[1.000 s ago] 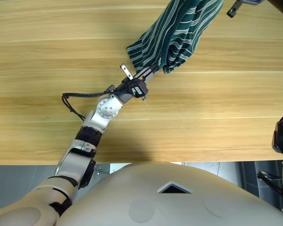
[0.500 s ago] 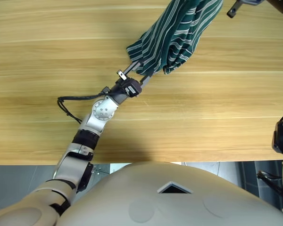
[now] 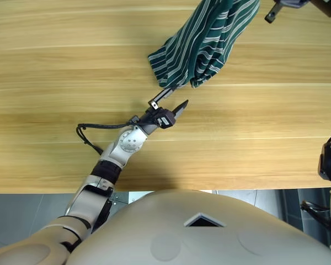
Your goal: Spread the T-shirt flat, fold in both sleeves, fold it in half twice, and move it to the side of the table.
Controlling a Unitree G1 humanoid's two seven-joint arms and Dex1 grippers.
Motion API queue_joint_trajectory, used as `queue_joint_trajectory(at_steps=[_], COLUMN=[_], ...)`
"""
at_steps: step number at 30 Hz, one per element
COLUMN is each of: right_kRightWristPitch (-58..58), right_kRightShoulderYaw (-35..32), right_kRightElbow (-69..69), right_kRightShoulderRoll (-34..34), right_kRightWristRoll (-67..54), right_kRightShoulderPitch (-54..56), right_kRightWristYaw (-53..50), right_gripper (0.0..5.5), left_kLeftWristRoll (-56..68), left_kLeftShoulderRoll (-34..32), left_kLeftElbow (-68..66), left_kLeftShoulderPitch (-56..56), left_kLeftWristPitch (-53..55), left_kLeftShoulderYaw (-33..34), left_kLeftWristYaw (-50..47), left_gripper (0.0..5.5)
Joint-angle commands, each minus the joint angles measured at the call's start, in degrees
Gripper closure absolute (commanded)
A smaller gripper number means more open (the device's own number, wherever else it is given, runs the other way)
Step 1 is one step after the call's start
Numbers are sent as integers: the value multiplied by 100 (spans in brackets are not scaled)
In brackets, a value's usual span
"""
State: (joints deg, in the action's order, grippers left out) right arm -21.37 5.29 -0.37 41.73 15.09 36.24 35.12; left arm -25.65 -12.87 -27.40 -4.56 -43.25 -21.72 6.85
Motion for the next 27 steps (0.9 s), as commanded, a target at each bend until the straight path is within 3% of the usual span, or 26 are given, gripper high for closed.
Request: queue_joint_trajectory(at_steps=[1,8,16,27], right_kRightWristPitch=[30,44,47,38], right_kRightShoulderYaw=[1,-3,3,-18], right_kRightElbow=[-55,-62,-72,7], right_kRightShoulderRoll=[63,55,50,57], right_kRightWristRoll=[-26,-35,-25,34], right_kRightShoulderPitch=[-33,-38,-62,-82], right_kRightWristYaw=[80,82,78,11], right_gripper=[550,550,550,550], left_kLeftWristRoll=[-115,-254,-448,-393], left_kLeftShoulderRoll=[52,244,403,245], left_kLeftElbow=[-140,-330,-620,-646], left_kLeftShoulderPitch=[-53,-281,-358,-356], left_kLeftWristPitch=[154,522,516,235], left_kLeftShoulderYaw=[-66,216,43,24], left_kLeftWristYaw=[-118,-950,-1332,-1372], left_gripper=[272,272,272,459])
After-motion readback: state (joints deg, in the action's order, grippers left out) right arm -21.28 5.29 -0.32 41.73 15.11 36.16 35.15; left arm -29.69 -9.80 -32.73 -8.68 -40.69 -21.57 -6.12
